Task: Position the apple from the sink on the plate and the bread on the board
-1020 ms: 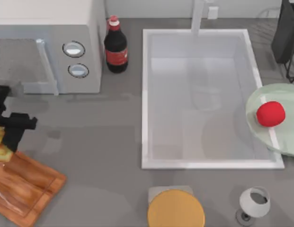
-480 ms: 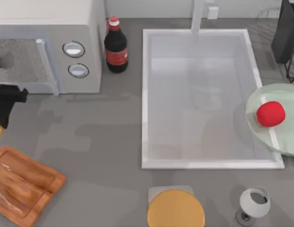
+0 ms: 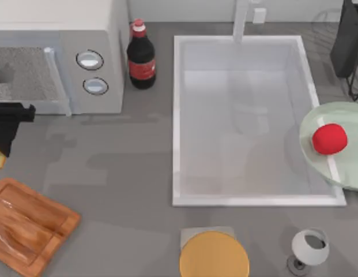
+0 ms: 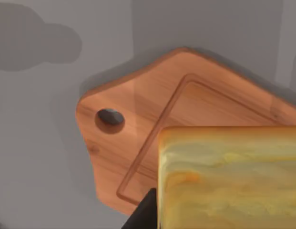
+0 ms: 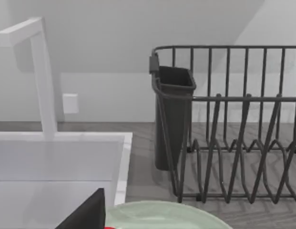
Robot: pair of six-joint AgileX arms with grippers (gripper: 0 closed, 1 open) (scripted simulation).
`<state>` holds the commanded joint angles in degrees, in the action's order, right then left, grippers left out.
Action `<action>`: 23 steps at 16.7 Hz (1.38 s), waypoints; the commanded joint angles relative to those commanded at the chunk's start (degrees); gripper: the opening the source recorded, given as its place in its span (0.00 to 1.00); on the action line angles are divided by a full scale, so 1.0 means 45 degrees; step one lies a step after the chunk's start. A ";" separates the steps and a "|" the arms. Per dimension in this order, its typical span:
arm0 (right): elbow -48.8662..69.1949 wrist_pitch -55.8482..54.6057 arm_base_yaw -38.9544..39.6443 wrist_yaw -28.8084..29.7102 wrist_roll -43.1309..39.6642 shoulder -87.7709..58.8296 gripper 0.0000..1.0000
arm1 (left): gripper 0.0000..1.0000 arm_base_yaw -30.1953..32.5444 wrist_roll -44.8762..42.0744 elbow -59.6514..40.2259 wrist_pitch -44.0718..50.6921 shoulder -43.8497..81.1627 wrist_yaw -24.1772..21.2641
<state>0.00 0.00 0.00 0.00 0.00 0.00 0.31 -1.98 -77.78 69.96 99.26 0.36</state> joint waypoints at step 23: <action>0.0000 0.0000 0.0000 0.0000 0.0000 0.0000 1.00 | 0.00 0.0157 2.9901 0.3499 -0.1935 -0.1698 0.0041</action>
<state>0.00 0.00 0.00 0.00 0.00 0.00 1.02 132.57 -62.03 61.25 91.62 0.54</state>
